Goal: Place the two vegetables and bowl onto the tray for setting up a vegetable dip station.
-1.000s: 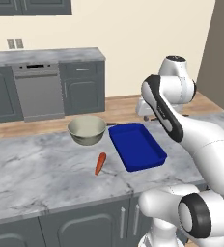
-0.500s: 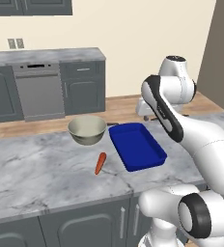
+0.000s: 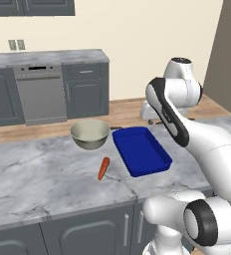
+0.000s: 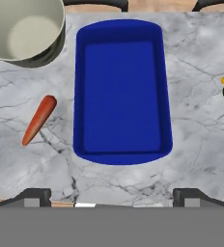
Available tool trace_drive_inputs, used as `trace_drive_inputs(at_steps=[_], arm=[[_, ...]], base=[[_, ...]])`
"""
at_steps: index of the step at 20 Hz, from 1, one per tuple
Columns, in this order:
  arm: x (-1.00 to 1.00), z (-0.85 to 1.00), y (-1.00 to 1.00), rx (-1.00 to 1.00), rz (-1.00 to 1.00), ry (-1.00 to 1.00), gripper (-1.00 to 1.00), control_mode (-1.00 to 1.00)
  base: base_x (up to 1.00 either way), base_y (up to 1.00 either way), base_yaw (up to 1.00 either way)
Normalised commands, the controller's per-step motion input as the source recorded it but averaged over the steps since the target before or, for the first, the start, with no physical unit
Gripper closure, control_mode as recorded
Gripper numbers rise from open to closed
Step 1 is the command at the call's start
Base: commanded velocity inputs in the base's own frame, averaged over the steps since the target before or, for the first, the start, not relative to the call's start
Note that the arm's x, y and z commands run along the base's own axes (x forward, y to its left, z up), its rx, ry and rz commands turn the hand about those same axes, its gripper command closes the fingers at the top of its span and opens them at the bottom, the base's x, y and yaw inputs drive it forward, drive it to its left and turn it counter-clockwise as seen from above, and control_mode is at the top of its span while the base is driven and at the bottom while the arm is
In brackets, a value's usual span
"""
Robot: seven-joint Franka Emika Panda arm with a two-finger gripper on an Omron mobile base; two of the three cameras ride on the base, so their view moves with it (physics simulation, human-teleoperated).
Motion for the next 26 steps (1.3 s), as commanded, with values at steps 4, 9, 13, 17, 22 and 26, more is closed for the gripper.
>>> trace_drive_inputs(at_steps=[4,9,13,17,22,26], arm=[[0.00,0.00,0.00,0.00,0.00,0.00,-1.00,-1.00],[0.00,0.00,0.00,0.00,0.00,0.00,-1.00,-1.00],[0.08,0.00,0.05,0.00,-0.03,0.00,-1.00,-1.00],[0.34,0.00,0.24,0.00,-0.06,0.06,-1.00,-1.00],[0.43,0.00,0.27,0.00,-0.06,0.11,-1.00,-1.00],[0.43,0.00,0.32,0.00,-0.04,0.19,-1.00,-1.00]], base=[[0.00,0.00,0.00],[0.00,0.00,0.00],[0.00,0.00,0.00],[0.00,0.00,0.00],[0.00,0.00,0.00],[0.00,0.00,0.00]])
